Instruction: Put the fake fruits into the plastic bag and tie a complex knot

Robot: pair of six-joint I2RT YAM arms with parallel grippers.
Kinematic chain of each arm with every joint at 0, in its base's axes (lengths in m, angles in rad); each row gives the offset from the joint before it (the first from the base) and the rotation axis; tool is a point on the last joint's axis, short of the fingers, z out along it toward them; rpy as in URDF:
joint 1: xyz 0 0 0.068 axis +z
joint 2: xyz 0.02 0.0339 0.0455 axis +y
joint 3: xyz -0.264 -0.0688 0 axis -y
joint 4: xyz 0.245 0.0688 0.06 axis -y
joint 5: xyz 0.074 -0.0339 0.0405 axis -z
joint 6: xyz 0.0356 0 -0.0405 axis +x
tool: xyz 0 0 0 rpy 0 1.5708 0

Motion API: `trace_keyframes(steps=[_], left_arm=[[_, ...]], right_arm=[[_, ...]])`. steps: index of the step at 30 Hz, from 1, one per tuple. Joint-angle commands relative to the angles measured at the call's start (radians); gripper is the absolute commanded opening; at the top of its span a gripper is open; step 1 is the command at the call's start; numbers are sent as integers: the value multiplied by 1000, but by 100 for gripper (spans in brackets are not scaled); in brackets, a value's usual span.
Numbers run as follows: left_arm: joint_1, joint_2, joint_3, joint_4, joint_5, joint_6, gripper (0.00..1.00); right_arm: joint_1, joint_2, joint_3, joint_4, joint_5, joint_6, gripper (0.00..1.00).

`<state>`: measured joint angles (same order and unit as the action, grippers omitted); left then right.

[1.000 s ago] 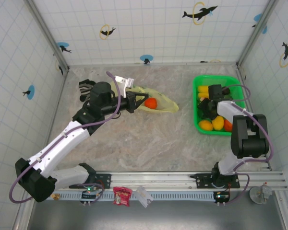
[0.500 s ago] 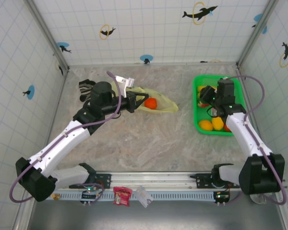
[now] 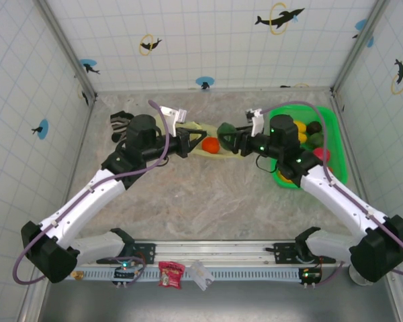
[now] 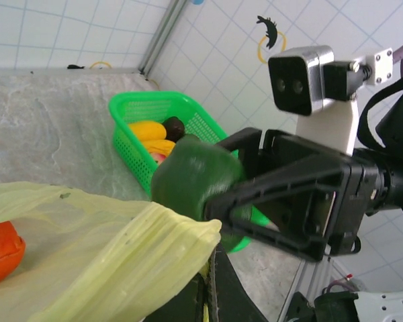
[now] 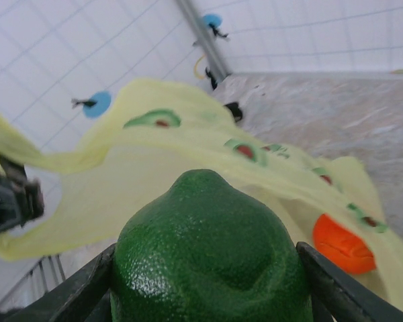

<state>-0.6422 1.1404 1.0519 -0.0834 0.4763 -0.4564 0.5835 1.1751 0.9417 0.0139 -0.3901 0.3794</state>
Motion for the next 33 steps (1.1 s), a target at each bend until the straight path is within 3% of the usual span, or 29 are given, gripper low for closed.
trace_keyframes(steps=[1, 6, 11, 19, 29, 31, 33], left_arm=[[4, -31, 10, -21, -16, 27, 0], [4, -43, 8, -26, -8, 41, 0], [3, -51, -4, -26, 14, 54, 0], [4, -64, -18, -46, 31, 77, 0], [5, -40, -22, -46, 20, 104, 0], [7, -39, -24, -43, 9, 105, 0], [10, -35, -24, -46, -2, 106, 0]], right_arm=[[66, 54, 53, -48, 46, -99, 52], [131, 149, 83, -92, 144, -119, 52], [132, 241, 137, -71, 200, -106, 52], [131, 403, 290, -86, 198, -76, 53], [175, 586, 348, 43, 240, 117, 54], [187, 598, 322, 104, 272, 149, 59], [195, 611, 322, 102, 313, 155, 79]])
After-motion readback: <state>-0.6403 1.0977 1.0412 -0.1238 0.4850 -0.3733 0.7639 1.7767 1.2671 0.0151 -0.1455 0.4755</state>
